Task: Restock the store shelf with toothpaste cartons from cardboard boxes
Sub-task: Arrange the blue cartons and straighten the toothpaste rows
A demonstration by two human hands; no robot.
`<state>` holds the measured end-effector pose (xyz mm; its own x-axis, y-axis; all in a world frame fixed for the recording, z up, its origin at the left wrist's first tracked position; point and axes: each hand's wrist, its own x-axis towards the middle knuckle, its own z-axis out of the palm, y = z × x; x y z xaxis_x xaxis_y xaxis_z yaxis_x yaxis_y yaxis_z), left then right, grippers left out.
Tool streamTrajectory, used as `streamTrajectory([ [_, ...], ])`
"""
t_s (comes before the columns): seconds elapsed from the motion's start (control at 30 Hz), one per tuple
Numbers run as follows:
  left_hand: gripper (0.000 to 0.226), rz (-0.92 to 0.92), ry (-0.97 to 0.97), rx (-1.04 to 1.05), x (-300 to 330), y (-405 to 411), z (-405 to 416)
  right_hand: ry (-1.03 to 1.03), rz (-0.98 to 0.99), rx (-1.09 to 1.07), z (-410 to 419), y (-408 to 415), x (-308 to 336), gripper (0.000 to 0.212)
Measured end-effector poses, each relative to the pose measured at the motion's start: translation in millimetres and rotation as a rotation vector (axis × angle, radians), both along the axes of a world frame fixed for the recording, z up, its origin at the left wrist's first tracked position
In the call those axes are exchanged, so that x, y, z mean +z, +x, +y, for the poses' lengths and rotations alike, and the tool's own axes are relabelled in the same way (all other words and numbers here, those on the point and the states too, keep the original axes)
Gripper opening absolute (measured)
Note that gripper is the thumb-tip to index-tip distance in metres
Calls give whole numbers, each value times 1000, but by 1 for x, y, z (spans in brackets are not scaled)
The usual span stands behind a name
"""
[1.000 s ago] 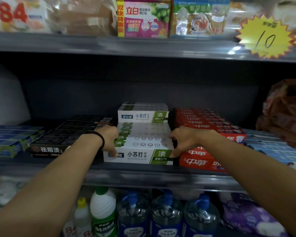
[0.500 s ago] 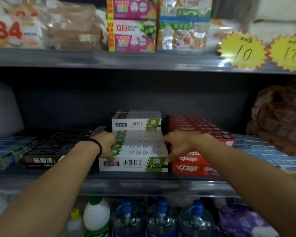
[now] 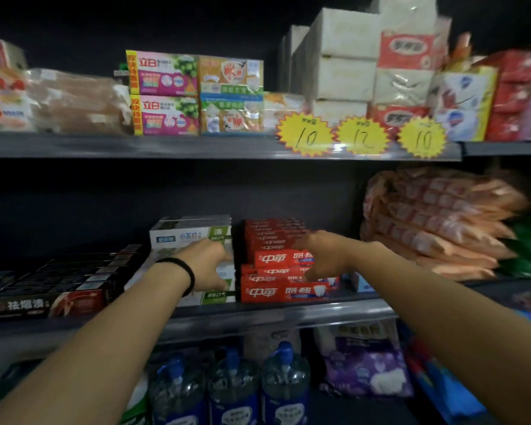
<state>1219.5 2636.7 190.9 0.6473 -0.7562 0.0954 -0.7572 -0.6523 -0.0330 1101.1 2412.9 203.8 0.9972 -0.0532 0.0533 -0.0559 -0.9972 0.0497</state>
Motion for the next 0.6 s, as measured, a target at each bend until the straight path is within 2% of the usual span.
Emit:
streamTrajectory([
  [0.23, 48, 13, 16, -74, -10, -30, -48, 87, -9, -41, -44, -38, -8, 48],
  [0.6, 44, 58, 58, -31, -44, -1, -86, 116, -5, -18, -83, -16, -42, 55],
])
